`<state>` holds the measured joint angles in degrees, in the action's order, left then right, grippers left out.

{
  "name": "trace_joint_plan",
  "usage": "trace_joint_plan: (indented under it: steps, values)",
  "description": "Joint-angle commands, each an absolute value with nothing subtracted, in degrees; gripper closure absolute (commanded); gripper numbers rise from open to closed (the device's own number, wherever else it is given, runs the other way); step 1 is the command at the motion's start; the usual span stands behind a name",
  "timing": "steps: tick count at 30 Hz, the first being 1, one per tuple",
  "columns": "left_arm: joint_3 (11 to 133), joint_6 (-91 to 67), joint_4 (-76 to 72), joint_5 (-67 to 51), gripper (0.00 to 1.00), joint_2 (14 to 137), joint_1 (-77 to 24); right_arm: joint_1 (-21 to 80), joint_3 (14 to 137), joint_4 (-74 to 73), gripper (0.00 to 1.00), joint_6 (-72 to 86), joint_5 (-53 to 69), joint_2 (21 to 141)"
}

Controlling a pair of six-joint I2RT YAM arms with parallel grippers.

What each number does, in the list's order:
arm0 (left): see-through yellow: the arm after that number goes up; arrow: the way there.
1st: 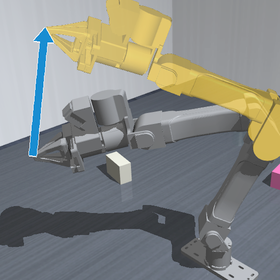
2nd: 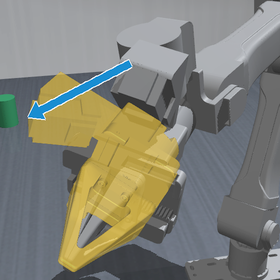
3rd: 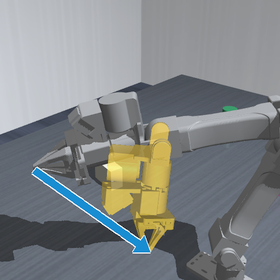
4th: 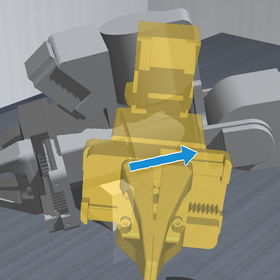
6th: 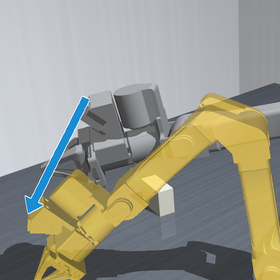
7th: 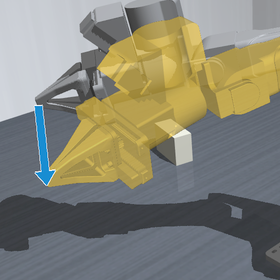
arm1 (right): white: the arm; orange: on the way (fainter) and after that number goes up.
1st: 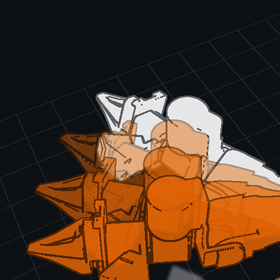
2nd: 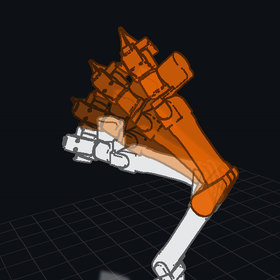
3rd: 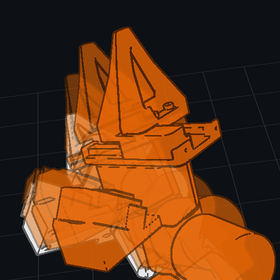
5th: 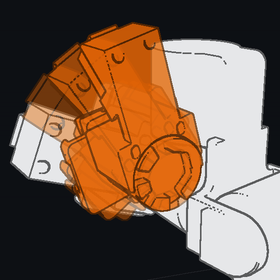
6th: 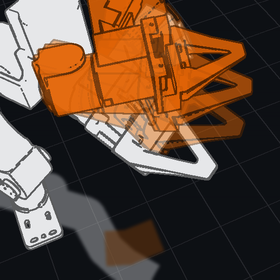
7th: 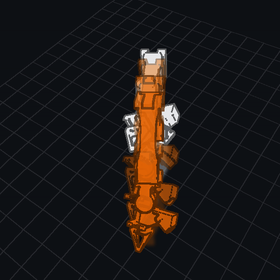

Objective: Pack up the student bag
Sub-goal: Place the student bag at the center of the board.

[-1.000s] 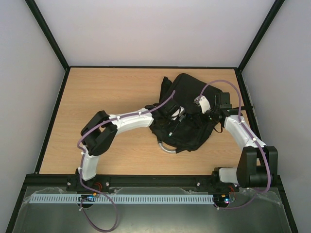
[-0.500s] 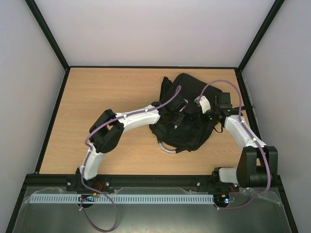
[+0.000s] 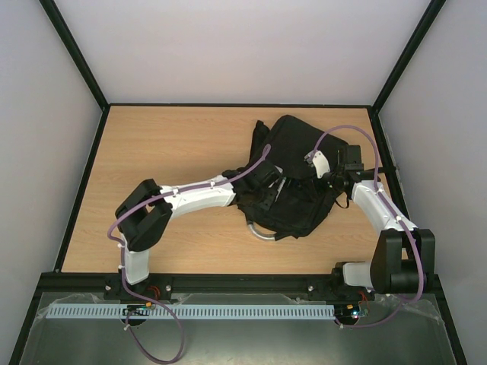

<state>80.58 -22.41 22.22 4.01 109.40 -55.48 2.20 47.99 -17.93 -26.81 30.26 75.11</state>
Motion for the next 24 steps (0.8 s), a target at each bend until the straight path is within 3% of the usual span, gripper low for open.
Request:
trace_joint_plan:
  steps: [1,8,13,21,24]
  values:
    - [77.66,-24.14,21.36,-0.01,0.56,108.35,-55.68,1.93,48.93,-22.14,0.99,-27.26,32.90,74.63]
    - [79.54,-24.65,20.26,-2.96,0.56,111.06,-55.63,1.84,48.82,-22.14,0.99,-27.25,32.78,74.54]
    - [83.18,-25.07,22.31,-0.40,0.63,115.63,-55.55,1.67,48.82,-22.17,0.99,-27.33,32.90,74.46]
    - [89.30,-26.19,22.77,4.03,0.92,119.13,-55.33,1.49,48.79,-22.32,0.99,-27.50,33.05,74.62]
    - [93.09,-25.49,23.22,6.58,0.94,120.09,-55.05,1.41,48.83,-22.32,0.99,-27.51,33.07,74.74]
